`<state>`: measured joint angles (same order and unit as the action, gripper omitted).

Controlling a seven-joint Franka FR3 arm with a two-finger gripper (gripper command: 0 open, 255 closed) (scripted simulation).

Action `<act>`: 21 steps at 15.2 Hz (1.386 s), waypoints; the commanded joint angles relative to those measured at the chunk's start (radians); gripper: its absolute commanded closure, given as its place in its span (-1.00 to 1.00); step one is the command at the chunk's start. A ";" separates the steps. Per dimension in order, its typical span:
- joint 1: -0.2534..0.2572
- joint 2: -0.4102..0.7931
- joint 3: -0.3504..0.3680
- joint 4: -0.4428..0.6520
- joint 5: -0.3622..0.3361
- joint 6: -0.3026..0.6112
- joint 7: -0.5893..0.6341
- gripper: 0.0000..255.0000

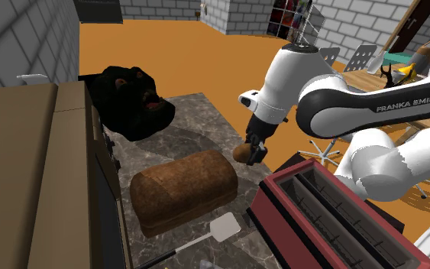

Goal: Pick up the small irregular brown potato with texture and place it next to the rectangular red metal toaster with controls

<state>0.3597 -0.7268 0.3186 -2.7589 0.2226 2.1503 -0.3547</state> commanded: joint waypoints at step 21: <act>0.004 0.149 0.052 -0.130 0.035 0.278 0.002 1.00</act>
<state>0.3642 -0.5782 0.3703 -2.8892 0.2574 2.4282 -0.3525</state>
